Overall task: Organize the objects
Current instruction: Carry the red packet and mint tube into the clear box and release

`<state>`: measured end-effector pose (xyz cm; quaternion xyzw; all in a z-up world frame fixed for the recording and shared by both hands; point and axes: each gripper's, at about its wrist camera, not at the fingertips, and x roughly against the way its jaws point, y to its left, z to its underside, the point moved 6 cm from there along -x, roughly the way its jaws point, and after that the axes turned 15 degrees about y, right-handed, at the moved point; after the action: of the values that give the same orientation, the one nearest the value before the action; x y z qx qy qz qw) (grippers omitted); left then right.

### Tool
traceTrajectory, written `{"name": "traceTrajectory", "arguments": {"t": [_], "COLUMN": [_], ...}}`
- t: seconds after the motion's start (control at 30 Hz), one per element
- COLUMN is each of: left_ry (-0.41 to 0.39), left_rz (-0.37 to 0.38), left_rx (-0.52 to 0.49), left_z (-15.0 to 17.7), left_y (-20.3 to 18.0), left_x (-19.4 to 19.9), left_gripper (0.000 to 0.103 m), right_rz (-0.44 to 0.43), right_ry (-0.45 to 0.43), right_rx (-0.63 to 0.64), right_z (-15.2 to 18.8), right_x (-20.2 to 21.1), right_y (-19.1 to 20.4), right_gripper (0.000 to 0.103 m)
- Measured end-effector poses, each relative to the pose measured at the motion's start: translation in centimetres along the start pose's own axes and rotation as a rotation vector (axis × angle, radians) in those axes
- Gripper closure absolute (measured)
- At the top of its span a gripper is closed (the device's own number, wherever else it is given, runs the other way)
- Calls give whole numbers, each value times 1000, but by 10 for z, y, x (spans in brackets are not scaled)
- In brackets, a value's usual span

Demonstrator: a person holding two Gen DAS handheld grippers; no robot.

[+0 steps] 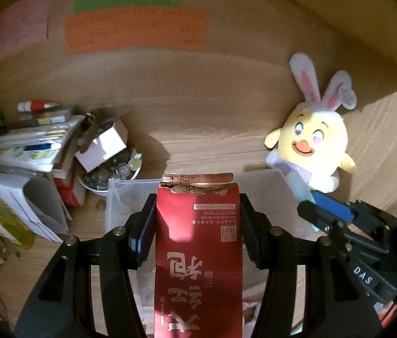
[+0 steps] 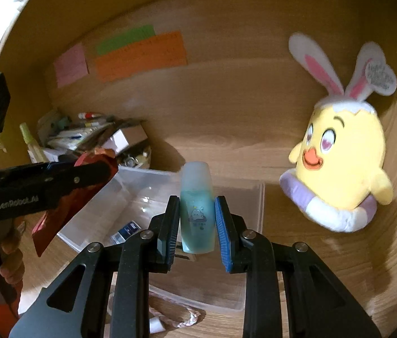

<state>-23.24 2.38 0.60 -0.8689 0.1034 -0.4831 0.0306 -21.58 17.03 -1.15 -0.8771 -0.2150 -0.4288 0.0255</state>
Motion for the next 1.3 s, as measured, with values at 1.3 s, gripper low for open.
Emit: {"name": "traceTrajectory", "arguments": {"t": [1.3], "left_ry": [167], "left_rz": [-11], "left_rx": [-63], "left_z": [4], "left_y": [-21], "left_x": [-62], "left_gripper": [46], "right_rz": [71], "right_ry": [153], "right_rx": [17], "right_z": [16], "right_x": [-44], "right_y": [-11], "right_gripper": [63]}}
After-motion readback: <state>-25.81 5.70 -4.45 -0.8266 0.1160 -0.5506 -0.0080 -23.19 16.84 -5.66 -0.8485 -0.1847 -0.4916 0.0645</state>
